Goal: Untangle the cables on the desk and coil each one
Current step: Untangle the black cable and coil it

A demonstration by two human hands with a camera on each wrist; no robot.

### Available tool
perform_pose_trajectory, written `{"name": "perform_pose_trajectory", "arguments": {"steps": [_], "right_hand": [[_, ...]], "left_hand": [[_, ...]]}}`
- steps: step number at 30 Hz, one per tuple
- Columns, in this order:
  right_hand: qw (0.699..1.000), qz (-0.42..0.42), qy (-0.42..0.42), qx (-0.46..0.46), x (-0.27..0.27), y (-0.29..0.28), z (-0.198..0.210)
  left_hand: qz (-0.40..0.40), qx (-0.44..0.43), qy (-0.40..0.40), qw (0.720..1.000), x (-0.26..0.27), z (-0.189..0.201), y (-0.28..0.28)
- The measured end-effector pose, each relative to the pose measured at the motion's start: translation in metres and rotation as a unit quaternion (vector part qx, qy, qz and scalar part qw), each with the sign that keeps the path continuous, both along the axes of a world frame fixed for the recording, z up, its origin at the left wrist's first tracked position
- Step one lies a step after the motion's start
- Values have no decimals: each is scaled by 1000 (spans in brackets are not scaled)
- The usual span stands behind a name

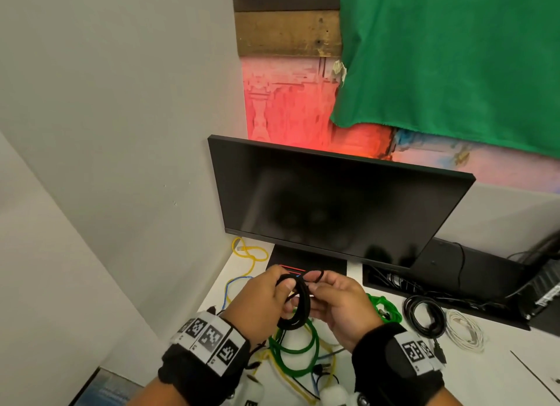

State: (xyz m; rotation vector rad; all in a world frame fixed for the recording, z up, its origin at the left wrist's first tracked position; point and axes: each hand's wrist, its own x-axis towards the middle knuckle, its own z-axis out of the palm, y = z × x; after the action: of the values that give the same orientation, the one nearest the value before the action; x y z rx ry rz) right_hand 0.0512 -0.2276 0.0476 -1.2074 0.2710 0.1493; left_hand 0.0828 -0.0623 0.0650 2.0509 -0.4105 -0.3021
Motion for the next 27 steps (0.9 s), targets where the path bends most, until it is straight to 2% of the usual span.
{"name": "perform_pose_trajectory", "arguments": {"steps": [1,3,5,7,9,13,18,20,21,22,23,25,26,27], "right_hand": [[995,6,-6,-104,0,0,2],[948,-34,-38,-313,-2,0,6],[897,-87,-111,-420,-10,4,15],[874,-49,-153,-459,-18,14,22],[861,11,-129,-492,-23,24,25],[811,60,-86,-576,-19,24,26],[727,24,-89,-681,-15,30,18],[713,24,-78,-696,-14,31,13],[721,30,-74,-688,-13,31,10],[748,27,-76,-659,-12,30,8],[792,15,-76,-606,-11,28,6],[910,-21,-47,-410,-10,19,8],[956,-41,-25,-290,-12,13,11],[984,-46,-4,-172,-14,5,14]], "left_hand": [[9,12,1,1000,1,-2,0],[39,32,-3,999,2,-6,1],[78,22,-7,997,3,-10,1],[103,-18,-4,995,2,-10,0],[116,-59,17,991,0,-8,-4],[139,-158,108,972,-2,-8,-9],[125,-204,150,959,-6,-13,-15],[122,-182,139,966,-7,-16,-17],[119,-161,125,972,-6,-17,-17],[115,-137,104,978,-5,-18,-17],[116,-116,78,983,-3,-18,-15],[129,-104,49,985,2,-18,-9],[136,-118,51,982,4,-16,-5],[140,-136,57,979,6,-13,-1]]}}
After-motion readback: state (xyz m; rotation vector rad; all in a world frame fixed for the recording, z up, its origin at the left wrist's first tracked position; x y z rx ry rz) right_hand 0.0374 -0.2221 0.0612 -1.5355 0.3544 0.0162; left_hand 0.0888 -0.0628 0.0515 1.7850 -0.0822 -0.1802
